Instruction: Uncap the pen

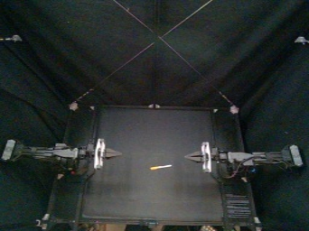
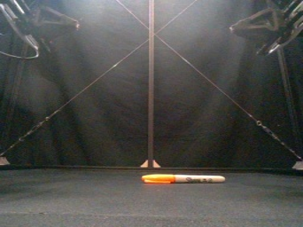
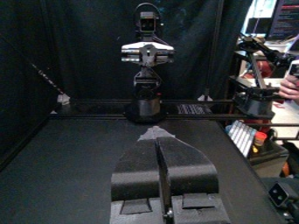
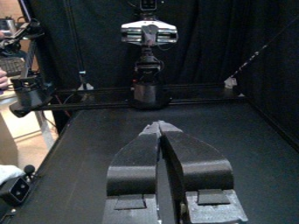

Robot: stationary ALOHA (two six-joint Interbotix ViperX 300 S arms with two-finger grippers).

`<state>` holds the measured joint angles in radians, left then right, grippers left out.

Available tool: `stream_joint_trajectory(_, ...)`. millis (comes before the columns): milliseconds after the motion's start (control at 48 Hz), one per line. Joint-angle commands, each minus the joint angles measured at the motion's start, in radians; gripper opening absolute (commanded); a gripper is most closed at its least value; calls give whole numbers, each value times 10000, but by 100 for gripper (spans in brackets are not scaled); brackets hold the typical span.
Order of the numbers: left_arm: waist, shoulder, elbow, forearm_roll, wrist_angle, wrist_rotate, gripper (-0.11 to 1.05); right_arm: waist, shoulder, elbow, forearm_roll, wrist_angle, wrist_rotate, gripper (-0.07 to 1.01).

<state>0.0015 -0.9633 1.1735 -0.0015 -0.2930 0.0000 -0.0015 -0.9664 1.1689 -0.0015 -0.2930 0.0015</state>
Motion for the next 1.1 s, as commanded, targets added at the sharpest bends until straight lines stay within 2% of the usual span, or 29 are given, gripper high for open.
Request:
stream_joint_trajectory(21, 123, 506, 153, 0, -138, 0, -8, 15, 353, 46, -31, -31, 46, -3)
stream_joint_trajectory(208, 153, 1519, 184, -15, -215, 0, 2, -15, 2010, 123, -31, -46, 77, 8)
stream_joint_trajectory(333, 169, 2347, 184, 0, -430, 15, 12, -92, 3497, -15, -31, -46, 77, 11)
stream_joint_trajectory(438, 169, 3083, 169, 0, -644, 31, 24, -153, 4847, -276, -46, -61, 77, 21)
stream_joint_trajectory(562, 169, 3774, 107, 0, -752, 31, 38, -184, 6243, -706, 15, -61, 92, 41)
stream_joint_trajectory(771, 184, 4801, -46, 0, -951, 31, 65, -230, 8314, -1703, -31, 31, 31, 82)
stream_joint_trajectory(812, 169, 4939, -61, -15, -966, 31, 70, -261, 8590, -1856, -46, 61, 15, 87)
stream_joint_trajectory(958, 169, 5338, -169, -15, -966, 31, 84, -430, 9357, -2224, -31, 307, 0, 89)
stream_joint_trajectory(1104, 123, 5614, -353, 0, -966, 31, 88, -522, 9741, -2347, -46, 476, 15, 88)
